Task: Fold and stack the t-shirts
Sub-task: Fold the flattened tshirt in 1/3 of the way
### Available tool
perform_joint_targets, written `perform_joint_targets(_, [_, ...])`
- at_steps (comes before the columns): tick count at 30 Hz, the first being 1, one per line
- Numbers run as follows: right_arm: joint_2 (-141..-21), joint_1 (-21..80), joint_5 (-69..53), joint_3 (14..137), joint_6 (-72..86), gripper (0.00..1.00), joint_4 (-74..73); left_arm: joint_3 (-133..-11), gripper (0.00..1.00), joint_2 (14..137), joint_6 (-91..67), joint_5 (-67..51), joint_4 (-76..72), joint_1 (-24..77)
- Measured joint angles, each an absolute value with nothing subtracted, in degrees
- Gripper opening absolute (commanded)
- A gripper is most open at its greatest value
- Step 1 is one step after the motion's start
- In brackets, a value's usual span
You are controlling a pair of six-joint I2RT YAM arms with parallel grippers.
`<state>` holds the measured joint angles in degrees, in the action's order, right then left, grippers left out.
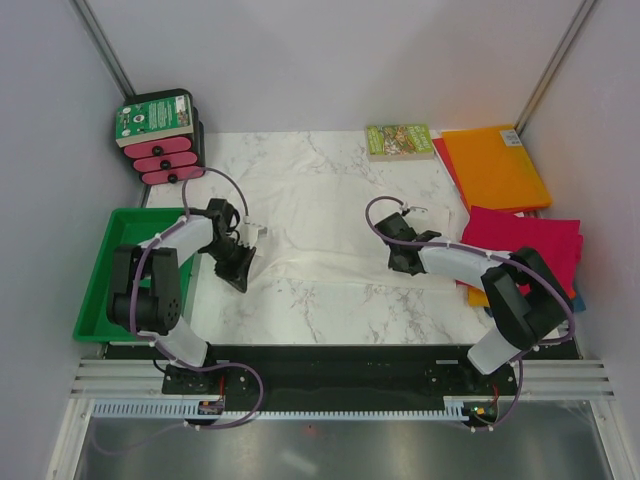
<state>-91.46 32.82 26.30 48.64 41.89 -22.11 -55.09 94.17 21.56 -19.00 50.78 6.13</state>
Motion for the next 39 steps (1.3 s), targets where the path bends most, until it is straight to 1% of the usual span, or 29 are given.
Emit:
perform_joint_targets(1, [-91.5, 32.8, 26.5, 48.8, 41.7, 0.18, -22.4, -55.1, 0.20, 93.5, 21.5, -18.9, 50.4, 6.1])
perform_joint_targets(3, [-91.4, 32.8, 26.8, 49.4, 41.2, 0.27, -23.2, -55.2, 0.22, 91.3, 21.3, -18.3, 49.2, 6.1])
perform_joint_targets(6, [-90.7, 33.1, 26.8, 51.4, 40.3, 0.27, -23.6, -57.3, 0.21, 87.8, 20.3, -18.2, 47.2, 6.1])
perform_joint_targets(8, [-89.5, 33.6, 26.9, 53.5, 40.0, 0.26, -23.5, -59.6, 0.15, 86.9, 19.6, -18.3, 45.8, 6.1])
perform_joint_targets(10, [-88.4, 34.3, 26.9, 55.5, 39.6, 0.21, -23.2, -62.8, 0.08, 87.9, 18.9, -18.6, 44.1, 6.1])
perform_joint_targets(12, [-87.6, 34.8, 26.9, 57.0, 39.3, 0.18, -22.7, -64.9, 0.05, 90.2, 18.6, -18.9, 42.5, 6.1])
perform_joint_targets(13, [-87.3, 35.0, 26.9, 57.4, 39.2, 0.17, -22.7, -65.4, 0.02, 91.7, 18.5, -19.1, 41.8, 6.1])
perform_joint_targets(19, [-86.2, 35.1, 27.5, 57.5, 39.2, 0.13, -23.2, -64.5, 0.02, 98.4, 18.3, -19.6, 41.2, 6.1])
perform_joint_targets(32, [-86.3, 36.4, 28.3, 57.4, 40.4, 0.11, -23.3, -62.7, 0.02, 97.0, 17.8, -21.3, 39.9, 6.1])
perform_joint_targets(39, [-86.4, 36.6, 28.4, 56.6, 40.8, 0.09, -23.4, -62.1, 0.02, 99.6, 17.8, -21.1, 39.9, 6.1])
